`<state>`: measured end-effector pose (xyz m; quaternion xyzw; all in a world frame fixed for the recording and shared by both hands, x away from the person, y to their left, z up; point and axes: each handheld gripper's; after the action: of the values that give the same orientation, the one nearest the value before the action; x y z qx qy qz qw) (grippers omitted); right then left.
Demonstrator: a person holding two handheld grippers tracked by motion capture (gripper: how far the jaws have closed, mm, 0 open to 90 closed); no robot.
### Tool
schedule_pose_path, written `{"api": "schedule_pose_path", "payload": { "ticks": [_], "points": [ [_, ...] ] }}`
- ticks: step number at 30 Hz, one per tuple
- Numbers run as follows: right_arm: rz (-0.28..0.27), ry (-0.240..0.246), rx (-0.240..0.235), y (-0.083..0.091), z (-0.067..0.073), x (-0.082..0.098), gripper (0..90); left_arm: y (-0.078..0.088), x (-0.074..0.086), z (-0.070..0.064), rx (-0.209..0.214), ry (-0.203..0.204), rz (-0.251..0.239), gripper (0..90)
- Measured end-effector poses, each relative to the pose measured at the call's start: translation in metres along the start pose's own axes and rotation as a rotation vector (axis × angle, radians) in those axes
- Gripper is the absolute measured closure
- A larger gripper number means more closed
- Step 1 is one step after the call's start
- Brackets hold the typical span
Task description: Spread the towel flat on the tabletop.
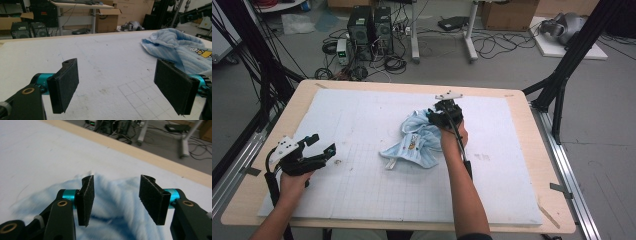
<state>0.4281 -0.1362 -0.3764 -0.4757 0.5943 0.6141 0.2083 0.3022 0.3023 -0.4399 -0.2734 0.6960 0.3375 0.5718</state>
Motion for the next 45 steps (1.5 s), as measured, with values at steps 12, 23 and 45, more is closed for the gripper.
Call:
{"api": "schedule_pose_path", "payload": {
  "ticks": [12, 23, 45],
  "points": [
    [0.068, 0.092, -0.292, 0.048, 0.029, 0.078, 59.6, 0.0, 0.0, 0.001, -0.007, 0.0, 0.002, 20.2],
    [0.188, 0.177, -0.353, 0.041, 0.04, 0.094, 86.6, 0.0, 0.001, 0.001, -0.008, 0.001, 0.009, 20.3],
    [0.221, 0.205, -0.351, 0.137, -0.024, 0.151, 76.9, -0.006, 0.002, -0.002, -0.003, -0.01, 0.033, 21.0]
  ]
}}
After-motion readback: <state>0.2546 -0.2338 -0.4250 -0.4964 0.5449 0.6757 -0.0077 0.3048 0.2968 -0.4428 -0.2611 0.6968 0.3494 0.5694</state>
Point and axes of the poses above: each handheld gripper's, and its own axes: y roughly backward along the jaws, x roughly out of its underside, z roughly to its left, and after that the axes turned 8 degrees about x, right-handed
